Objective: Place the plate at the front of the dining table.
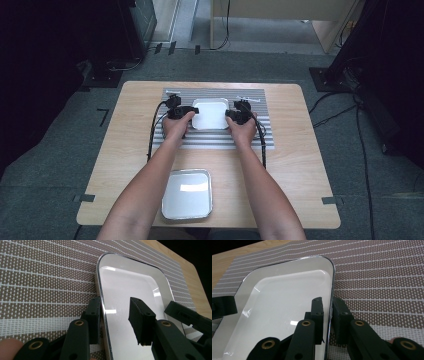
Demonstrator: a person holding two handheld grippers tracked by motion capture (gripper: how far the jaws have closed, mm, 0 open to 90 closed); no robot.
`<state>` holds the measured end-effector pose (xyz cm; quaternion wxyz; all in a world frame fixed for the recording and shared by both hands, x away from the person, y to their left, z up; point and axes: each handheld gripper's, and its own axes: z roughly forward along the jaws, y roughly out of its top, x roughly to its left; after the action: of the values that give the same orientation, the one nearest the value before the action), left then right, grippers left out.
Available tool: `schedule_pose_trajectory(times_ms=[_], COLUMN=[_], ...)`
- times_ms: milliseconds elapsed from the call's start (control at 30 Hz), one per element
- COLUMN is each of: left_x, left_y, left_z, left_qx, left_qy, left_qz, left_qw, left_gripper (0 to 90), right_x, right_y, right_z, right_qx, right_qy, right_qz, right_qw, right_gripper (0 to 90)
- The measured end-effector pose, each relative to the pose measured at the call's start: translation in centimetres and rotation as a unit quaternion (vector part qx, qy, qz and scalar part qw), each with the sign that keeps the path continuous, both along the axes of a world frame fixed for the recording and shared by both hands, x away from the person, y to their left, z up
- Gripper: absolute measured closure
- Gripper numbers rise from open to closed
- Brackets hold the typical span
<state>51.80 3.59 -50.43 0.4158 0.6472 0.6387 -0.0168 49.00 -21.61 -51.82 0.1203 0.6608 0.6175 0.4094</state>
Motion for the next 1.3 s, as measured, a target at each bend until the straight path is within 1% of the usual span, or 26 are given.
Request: schedule_pose_trajectory(times_ms=[67, 100, 167, 333, 400, 567, 667, 733, 800, 867, 900, 933, 1033, 1067, 1133, 1167, 1200, 1233, 1300], left_x=[0.0, 0.0, 0.0, 0.1, 0.1, 0.1, 0.0, -0.1, -0.2, -0.2, -0.2, -0.2, -0.3, -0.3, -0.4, -0.5, -0.6, -0.6, -0.8], left_y=[-0.1, -0.2, -0.2, 0.1, 0.0, -0.5, -0.6, -0.8, -0.7, -0.6, -0.5, -0.3, 0.0, 0.1, 0.1, 0.1, 0.1, 0.1, 0.1], left_z=[0.1, 0.1, 0.2, -0.2, -0.3, -0.2, -0.1, -0.1, -0.1, 0.1, 0.1, 0.2, 0.5, 0.6, 0.6, 0.6, 0.6, 0.5, 0.5], left_qx=[0.001, 0.002, 0.008, 0.003, 0.002, 0.015, 0.014, 0.017, 0.013, 0.004, -0.001, -0.006, -0.013, -0.013, -0.005, -0.003, -0.004, -0.007, -0.004], left_qy=[0.0, -0.005, -0.009, -0.012, -0.009, -0.018, -0.017, -0.02, -0.022, -0.024, -0.023, -0.024, -0.032, -0.033, -0.032, -0.032, -0.031, -0.031, -0.03], left_qz=[0.0, 0.001, -0.006, -0.019, -0.022, -0.031, -0.03, -0.026, -0.027, -0.022, -0.021, -0.021, -0.017, -0.019, -0.021, -0.022, -0.024, -0.021, -0.018], left_qw=[1.0, 1.0, 0.9999, 0.9998, 0.9997, 0.9993, 0.9993, 0.9993, 0.9993, 0.9995, 0.9995, 0.9995, 0.9993, 0.9992, 0.9992, 0.9992, 0.9992, 0.9993, 0.9994], left_gripper=[60.1, 59.8, 60.3, 60.1, 57.9, 52.0, 50.3, 46.5, 45.0, 44.1, 43.8, 42.6, 42.7, 43.0, 44.2, 45.2, 46.2, 47.4, 48.6], right_x=[0.1, 0.1, 0.1, 0.0, 0.0, -0.1, -0.1, -0.1, -0.1, -0.1, -0.2, -0.1, -0.2, -0.1, -0.2, -0.3, -0.3, -0.4, -0.6], right_y=[-0.1, -0.1, -0.1, -0.2, -0.2, -0.1, -0.2, -0.2, -0.3, -0.3, -0.4, -0.5, -1.0, -1.3, -1.9, -2.1, -2.3, -2.4, -2.5], right_z=[0.0, 0.0, 0.0, -0.2, -0.3, -0.3, -0.3, -0.3, -0.3, -0.3, -0.4, -0.4, -0.3, -0.3, -0.4, -0.5, -0.5, -0.6, -0.6], right_qx=[0.008, 0.007, 0.008, 0.02, 0.022, 0.02, 0.024, 0.03, 0.039, 0.041, 0.046, 0.052, 0.049, 0.05, 0.06, 0.068, 0.073, 0.079, 0.091], right_qy=[0.002, 0.003, 0.002, 0.0, -0.002, -0.006, -0.007, -0.007, -0.006, -0.009, -0.01, -0.01, -0.012, -0.012, -0.008, -0.004, 0.001, 0.004, 0.008], right_qz=[-0.001, -0.001, -0.004, -0.008, -0.009, -0.004, -0.002, -0.002, -0.002, 0.002, 0.006, 0.008, 0.005, 0.003, 0.001, -0.001, 0.0, 0.002, 0.006], right_qw=[1.0, 1.0, 1.0, 0.9998, 0.9997, 0.9998, 0.9997, 0.9995, 0.9992, 0.9991, 0.9989, 0.9986, 0.9987, 0.9987, 0.9982, 0.9977, 0.9973, 0.9969, 0.9958], right_gripper=[81.8, 82.4, 82.4, 81.8, 80.8, 78.8, 76.8, 74.2, 70.9, 67.3, 64.0, 63.3, 60.8, 61.7, 66.0, 70.4, 72.7, 74.1, 77.3])
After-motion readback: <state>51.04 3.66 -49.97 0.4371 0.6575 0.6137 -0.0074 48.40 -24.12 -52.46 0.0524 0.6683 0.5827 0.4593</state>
